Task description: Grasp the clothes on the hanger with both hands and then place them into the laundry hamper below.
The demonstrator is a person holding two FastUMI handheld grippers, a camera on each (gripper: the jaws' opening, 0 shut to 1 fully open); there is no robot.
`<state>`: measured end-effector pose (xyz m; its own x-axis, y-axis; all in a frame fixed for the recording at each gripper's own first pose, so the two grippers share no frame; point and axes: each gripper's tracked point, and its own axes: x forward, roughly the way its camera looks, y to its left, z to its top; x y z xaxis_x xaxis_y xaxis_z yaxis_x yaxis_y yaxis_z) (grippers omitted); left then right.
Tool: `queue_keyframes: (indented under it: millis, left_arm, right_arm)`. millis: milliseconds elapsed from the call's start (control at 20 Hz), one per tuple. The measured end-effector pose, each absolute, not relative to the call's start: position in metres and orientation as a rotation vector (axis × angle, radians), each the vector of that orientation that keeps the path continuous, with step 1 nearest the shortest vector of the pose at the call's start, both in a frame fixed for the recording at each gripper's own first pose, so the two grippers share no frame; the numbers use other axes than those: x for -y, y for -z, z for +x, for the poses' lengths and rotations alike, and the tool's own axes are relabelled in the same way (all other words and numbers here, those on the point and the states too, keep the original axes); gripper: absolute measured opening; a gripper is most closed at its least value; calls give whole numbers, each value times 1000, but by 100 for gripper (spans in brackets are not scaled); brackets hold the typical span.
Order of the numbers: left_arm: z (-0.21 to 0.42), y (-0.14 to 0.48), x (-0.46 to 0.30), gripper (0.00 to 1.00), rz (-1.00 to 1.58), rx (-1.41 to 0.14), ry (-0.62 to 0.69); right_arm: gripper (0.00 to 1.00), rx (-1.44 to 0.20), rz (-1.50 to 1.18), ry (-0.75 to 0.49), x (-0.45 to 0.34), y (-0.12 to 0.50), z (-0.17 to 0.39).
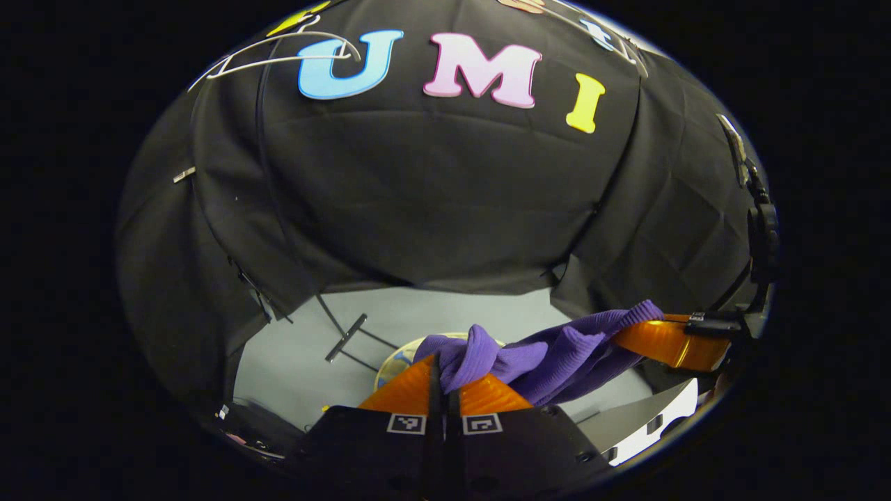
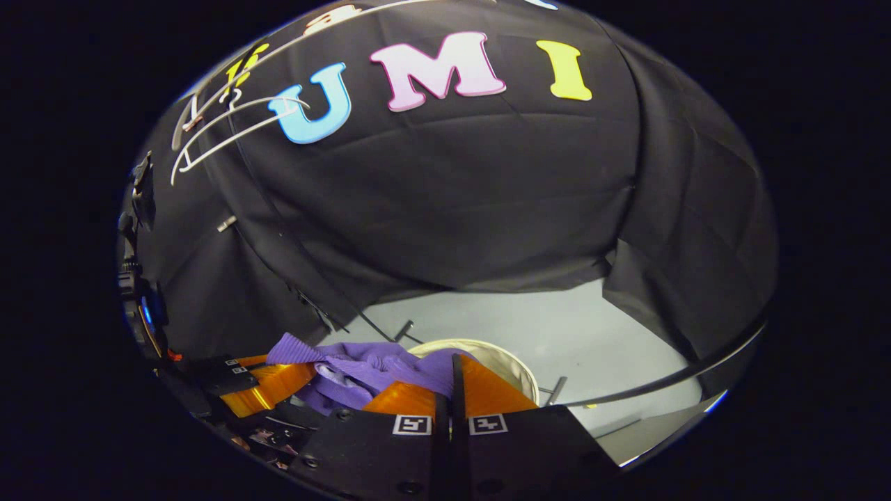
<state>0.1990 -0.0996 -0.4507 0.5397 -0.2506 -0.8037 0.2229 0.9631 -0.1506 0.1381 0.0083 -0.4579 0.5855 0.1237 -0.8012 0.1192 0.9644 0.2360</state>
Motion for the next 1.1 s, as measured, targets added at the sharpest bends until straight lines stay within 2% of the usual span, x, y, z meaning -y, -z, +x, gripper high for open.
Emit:
queue_keyframes:
  millis: [250,300,350,400,450,550,600,650,800,1100]
  left_arm:
    - [174,482,95,7,-30,-1096,256]
    - [167,496,92,5,-23,-1119,265]
    - [162,502,91,7,-20,-1134,276]
    - [162,502,91,14,-20,-1133,281]
    - [161,502,92,27,-22,-1134,284]
    - [160,498,88,75,-6,-1130,280]
    - [160,500,85,99,0,-1128,274]
    - [158,500,85,97,-5,-1127,276]
    - [155,495,86,96,-22,-1122,283]
    - [160,459,88,96,-49,-1033,291]
  right_arm:
    - [5,-1064,207,11,-6,501,111]
    - [9,-1069,198,22,-4,502,110]
    - [2,-1073,196,33,-2,506,108]
    - [21,-1079,175,51,1,506,106]
    - [40,-1082,149,68,7,506,106]
    - [78,-1083,133,81,12,505,104]
    - [82,-1090,124,95,13,506,101]
    - [82,-1102,116,112,15,509,98]
    - [95,-1107,122,115,12,503,92]
    - [99,-1017,108,142,20,465,101]
